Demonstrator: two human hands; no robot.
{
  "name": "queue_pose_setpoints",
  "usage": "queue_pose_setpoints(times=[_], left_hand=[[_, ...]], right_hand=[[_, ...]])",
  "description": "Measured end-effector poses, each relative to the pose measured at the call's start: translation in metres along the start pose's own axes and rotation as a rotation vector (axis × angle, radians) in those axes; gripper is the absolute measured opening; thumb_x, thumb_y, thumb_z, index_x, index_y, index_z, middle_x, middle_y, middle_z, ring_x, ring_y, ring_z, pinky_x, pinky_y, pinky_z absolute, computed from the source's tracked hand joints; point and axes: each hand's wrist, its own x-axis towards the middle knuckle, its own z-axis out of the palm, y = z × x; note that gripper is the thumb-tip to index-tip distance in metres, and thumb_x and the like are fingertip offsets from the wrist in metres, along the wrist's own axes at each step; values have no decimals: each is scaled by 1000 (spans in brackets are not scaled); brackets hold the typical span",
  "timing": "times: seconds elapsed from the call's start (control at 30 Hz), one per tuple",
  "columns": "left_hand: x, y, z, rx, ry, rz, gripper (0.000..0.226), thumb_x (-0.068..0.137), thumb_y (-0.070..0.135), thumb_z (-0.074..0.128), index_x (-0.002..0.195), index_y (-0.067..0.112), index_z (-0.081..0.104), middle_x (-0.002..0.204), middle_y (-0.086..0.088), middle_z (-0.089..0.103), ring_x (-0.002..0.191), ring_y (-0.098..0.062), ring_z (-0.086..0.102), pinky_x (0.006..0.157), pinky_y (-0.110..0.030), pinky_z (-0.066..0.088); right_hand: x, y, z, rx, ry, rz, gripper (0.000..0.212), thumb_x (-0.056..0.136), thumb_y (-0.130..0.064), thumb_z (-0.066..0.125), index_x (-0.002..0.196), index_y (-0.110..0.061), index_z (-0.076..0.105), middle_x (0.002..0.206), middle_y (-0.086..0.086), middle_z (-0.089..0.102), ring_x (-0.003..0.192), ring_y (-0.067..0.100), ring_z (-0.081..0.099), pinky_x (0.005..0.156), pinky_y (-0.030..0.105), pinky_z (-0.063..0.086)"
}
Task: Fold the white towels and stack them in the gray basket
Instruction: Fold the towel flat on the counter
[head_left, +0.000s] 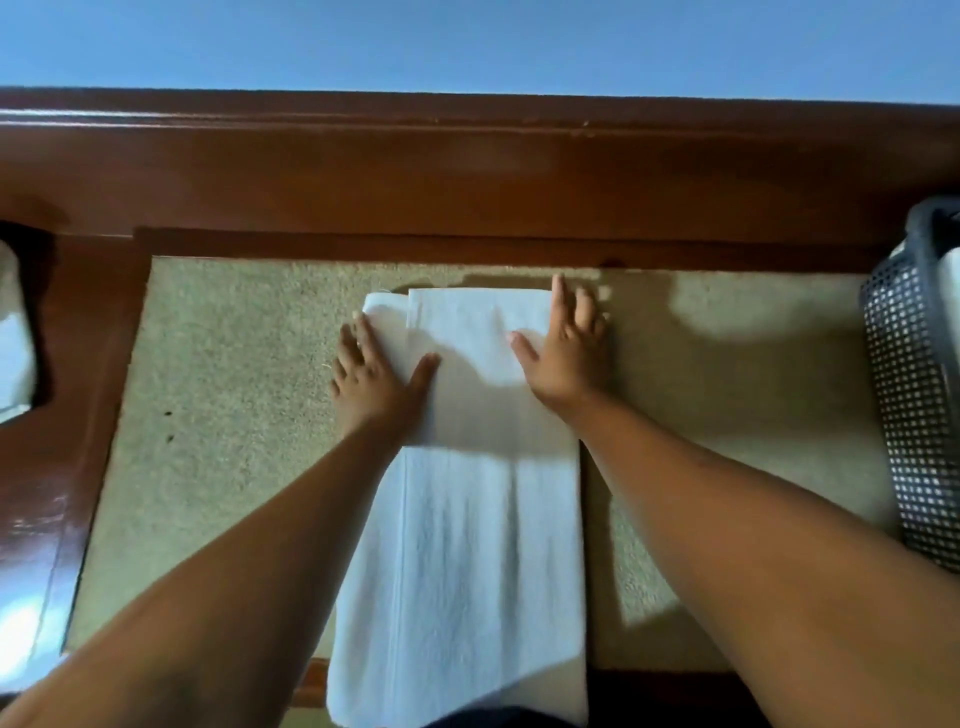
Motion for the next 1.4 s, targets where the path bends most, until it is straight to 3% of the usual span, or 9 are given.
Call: queue_pose_setpoints(times=[0.17, 0.27, 0.37, 0.5, 0.73, 0.87, 1.13, 1.23, 1.4], left_hand=[[-101, -76, -5, -257, -75, -17, 97, 82, 56, 73, 156, 16, 25, 148, -13, 41, 133, -34, 45, 108, -48, 42], [-158, -108, -8, -332, -120, -38, 73, 79, 48, 80, 135, 13, 48, 118, -5, 60, 107, -30, 62, 80, -33, 48], [-209, -134, -9, -372, -227, -107, 53, 78, 46, 82, 113, 15, 57, 95, 3, 64, 90, -23, 66, 64, -29, 45], [-270, -172, -9, -426, -294, -135, 54, 72, 50, 86, 107, 18, 60, 92, 9, 66, 79, -4, 62, 58, -18, 45], [-333, -229, 23, -541, -561, -349, 95, 33, 71, 93, 108, 16, 72, 99, 2, 77, 92, -17, 73, 82, -39, 62], [-369, -239, 54, -553, -671, -473, 78, 45, 40, 101, 107, 4, 73, 99, -9, 76, 90, -25, 73, 86, -41, 61], [-403, -271, 59, -678, -594, -475, 57, 63, 16, 88, 115, 3, 68, 100, -11, 75, 89, -28, 74, 84, -44, 61], [-407, -278, 49, -771, -609, -418, 64, 60, 15, 88, 118, 4, 64, 104, -14, 75, 93, -31, 74, 87, -46, 60], [-434, -264, 30, -942, -580, -416, 36, 85, -2, 74, 118, 1, 61, 106, -22, 73, 93, -38, 72, 83, -49, 61]], right_hand=[[-101, 16, 16, 321, 59, 225, 87, 85, -50, 71, 152, -10, 32, 150, 14, 41, 137, 31, 40, 111, 37, 33], [-174, 29, 31, 434, -24, 319, 89, 77, -57, 75, 144, -9, 42, 139, 10, 56, 126, 26, 55, 102, 37, 46], [-250, 42, 40, 555, -69, 393, 58, 78, -45, 81, 117, -10, 57, 110, 3, 68, 95, 20, 65, 75, 26, 47], [-337, 50, 41, 635, -104, 430, 39, 78, -40, 83, 99, -17, 59, 92, -6, 67, 89, 17, 66, 74, 28, 45], [-432, 75, 69, 763, -276, 580, 37, 74, -24, 88, 104, -13, 70, 94, 0, 76, 85, 15, 72, 73, 28, 57], [-480, 88, 102, 707, -427, 725, 42, 70, -30, 90, 100, -6, 74, 87, 4, 77, 81, 21, 74, 76, 34, 60], [-533, 97, 117, 655, -337, 673, 30, 89, -38, 73, 102, -11, 71, 96, 2, 75, 88, 19, 71, 85, 34, 56], [-532, 93, 106, 612, -362, 590, 30, 91, -40, 69, 104, -13, 70, 95, 1, 74, 86, 17, 69, 75, 28, 53], [-548, 85, 82, 708, -362, 503, 28, 95, -42, 62, 106, -16, 66, 91, 10, 74, 61, 15, 62, 62, 31, 48]])
